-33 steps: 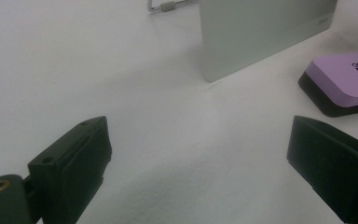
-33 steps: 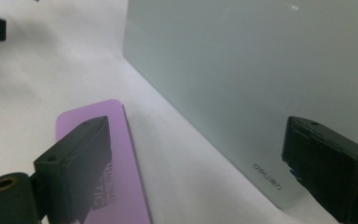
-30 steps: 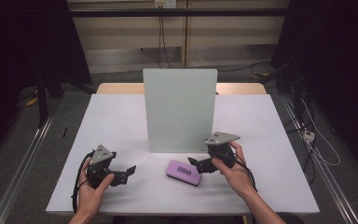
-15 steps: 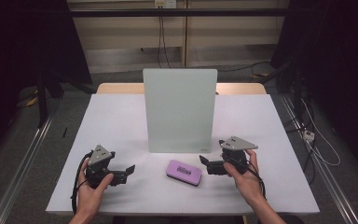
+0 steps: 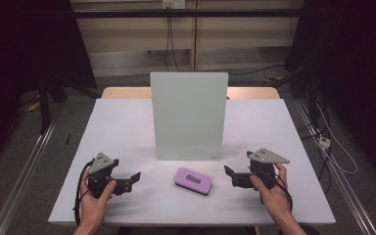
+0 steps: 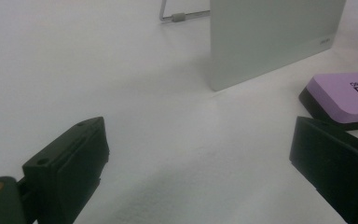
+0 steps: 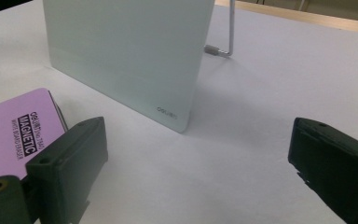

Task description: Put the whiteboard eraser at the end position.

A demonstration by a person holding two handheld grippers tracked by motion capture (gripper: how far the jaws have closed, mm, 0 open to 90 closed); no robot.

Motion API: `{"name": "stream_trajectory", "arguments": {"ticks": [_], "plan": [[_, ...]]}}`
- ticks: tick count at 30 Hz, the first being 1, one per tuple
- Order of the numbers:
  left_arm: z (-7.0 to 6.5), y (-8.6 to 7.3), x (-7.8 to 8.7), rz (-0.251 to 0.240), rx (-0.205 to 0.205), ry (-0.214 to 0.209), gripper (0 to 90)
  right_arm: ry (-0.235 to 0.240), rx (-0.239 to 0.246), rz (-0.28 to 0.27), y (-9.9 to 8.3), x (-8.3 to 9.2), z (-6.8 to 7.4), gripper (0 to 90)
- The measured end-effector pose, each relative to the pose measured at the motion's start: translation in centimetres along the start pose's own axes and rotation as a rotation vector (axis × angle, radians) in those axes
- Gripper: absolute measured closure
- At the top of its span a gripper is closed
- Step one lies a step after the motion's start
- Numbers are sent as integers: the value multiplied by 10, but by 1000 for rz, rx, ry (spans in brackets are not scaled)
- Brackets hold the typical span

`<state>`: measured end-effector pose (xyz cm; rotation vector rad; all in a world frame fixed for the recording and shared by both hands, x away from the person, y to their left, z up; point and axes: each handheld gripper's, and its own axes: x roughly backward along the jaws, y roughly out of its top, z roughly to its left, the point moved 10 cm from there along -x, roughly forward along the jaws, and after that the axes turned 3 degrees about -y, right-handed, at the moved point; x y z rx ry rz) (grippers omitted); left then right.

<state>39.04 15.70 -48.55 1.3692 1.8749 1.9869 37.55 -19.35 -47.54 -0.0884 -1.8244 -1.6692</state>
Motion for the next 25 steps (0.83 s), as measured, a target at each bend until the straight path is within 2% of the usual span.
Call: {"name": "stream_trajectory", "arguments": {"ticks": [8, 12, 14, 16, 25], "plan": [[0, 1, 2, -9, -14, 1, 44, -44, 3, -1, -10, 4, -13, 47], [0, 2, 3, -11, -14, 0, 44, -82, -32, -14, -18, 8, -27, 53], [0, 2, 3, -8, -16, 0, 44, -78, -58, -24, -20, 12, -30, 48], [0, 1, 3, -9, -14, 1, 44, -94, -71, -36, -22, 15, -35, 53], [0, 2, -2, 0, -15, -14, 44, -96, -75, -56, -25, 21, -38, 52]]}}
